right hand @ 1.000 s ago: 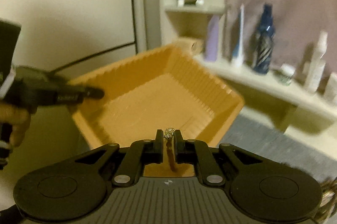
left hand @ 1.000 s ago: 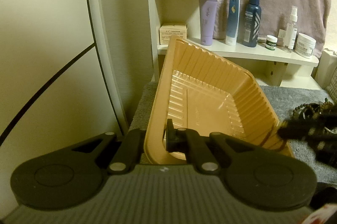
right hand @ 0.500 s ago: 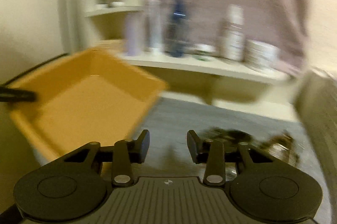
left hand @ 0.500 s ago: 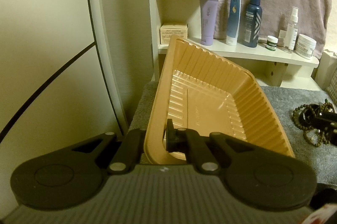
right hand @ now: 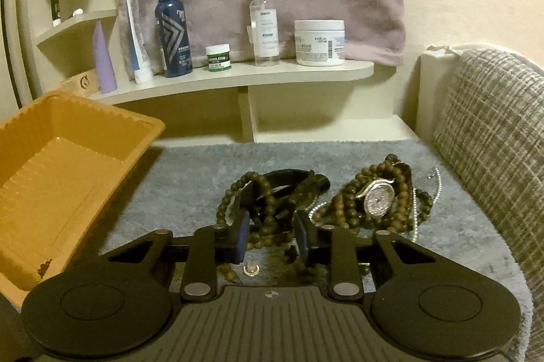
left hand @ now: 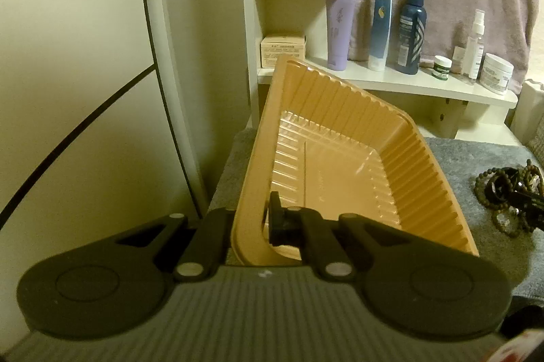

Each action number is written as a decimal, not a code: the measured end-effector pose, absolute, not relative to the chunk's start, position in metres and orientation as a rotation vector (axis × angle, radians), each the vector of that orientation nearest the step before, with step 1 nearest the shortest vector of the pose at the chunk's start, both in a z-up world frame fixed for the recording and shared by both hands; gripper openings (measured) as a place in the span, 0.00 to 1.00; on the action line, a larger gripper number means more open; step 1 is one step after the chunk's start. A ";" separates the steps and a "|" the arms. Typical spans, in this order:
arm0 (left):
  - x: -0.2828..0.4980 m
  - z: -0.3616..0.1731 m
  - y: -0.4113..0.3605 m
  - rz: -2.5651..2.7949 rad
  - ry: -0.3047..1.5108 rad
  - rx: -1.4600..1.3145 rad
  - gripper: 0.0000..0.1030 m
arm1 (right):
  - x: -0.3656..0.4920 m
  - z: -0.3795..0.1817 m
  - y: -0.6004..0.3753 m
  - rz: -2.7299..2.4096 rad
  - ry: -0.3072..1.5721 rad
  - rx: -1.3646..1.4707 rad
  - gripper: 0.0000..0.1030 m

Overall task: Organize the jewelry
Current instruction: 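Return the right tool to the pile and grasp a dark beaded strand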

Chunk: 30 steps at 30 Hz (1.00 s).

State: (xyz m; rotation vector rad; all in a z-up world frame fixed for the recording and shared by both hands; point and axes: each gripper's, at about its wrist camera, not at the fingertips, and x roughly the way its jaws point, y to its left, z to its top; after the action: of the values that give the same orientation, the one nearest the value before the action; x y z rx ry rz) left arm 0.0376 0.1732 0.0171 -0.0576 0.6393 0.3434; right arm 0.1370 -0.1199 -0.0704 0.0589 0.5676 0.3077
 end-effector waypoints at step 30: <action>0.038 0.015 0.174 0.346 0.643 -0.054 0.04 | 0.131 -0.051 -0.108 0.343 0.462 0.026 0.06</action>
State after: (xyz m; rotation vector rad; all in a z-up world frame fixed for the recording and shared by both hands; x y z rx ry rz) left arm 0.0378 0.1741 0.0154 -0.0538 0.6431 0.3459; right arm 0.1311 -0.1081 -0.0511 0.0260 0.4625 0.3432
